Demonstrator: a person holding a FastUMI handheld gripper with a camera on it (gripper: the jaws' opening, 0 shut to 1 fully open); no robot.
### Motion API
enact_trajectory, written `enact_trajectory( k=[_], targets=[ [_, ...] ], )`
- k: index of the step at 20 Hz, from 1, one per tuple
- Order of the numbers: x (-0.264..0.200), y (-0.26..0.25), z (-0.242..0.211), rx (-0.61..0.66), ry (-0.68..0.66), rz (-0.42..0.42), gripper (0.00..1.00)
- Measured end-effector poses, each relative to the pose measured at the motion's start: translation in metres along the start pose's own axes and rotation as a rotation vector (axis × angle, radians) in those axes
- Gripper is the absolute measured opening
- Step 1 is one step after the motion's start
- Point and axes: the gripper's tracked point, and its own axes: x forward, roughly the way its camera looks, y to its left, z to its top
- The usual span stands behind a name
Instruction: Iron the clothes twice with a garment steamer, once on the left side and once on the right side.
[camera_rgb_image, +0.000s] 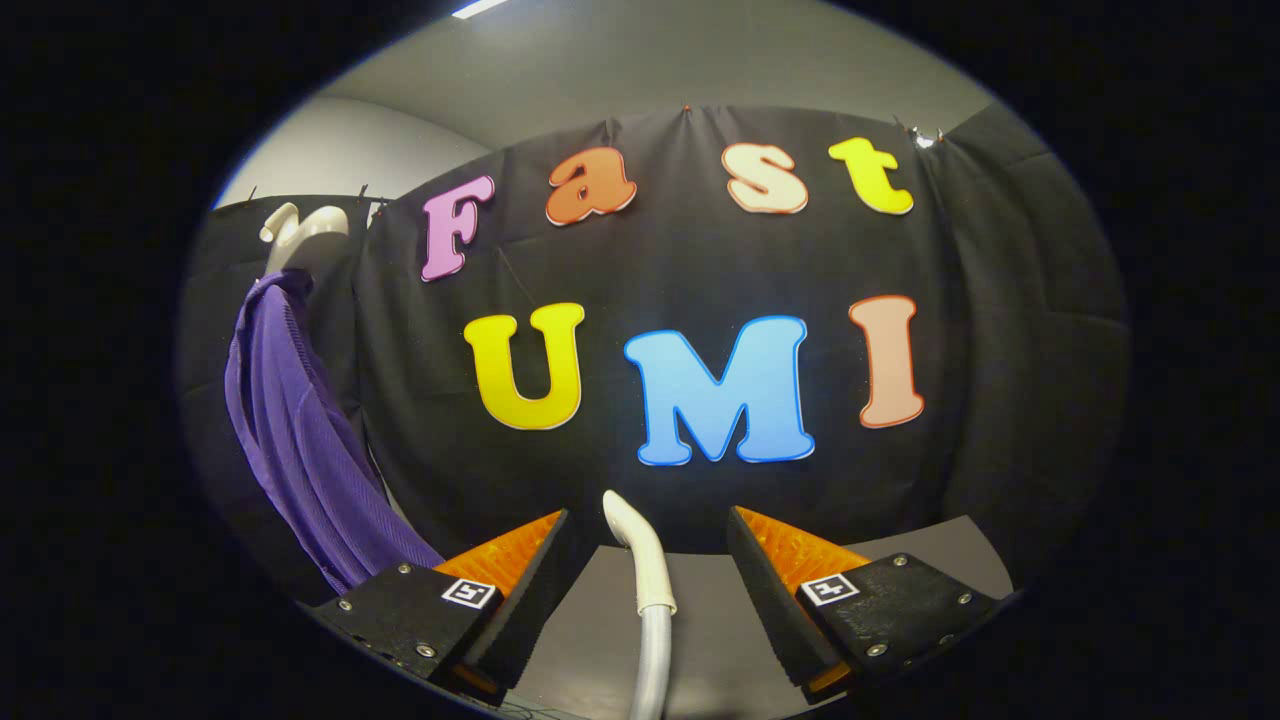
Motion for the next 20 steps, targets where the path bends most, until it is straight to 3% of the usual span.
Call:
enact_trajectory(
  k=[8, 17, 20],
  targets=[
    [0.091, -0.016, -0.064, 0.093, 0.297, 0.048, 0.94],
    [0.119, -0.014, -0.137, 0.157, 0.571, 0.113, 0.93],
    [0.123, -0.013, -0.14, 0.189, 0.593, 0.132, 0.88]
  ],
)
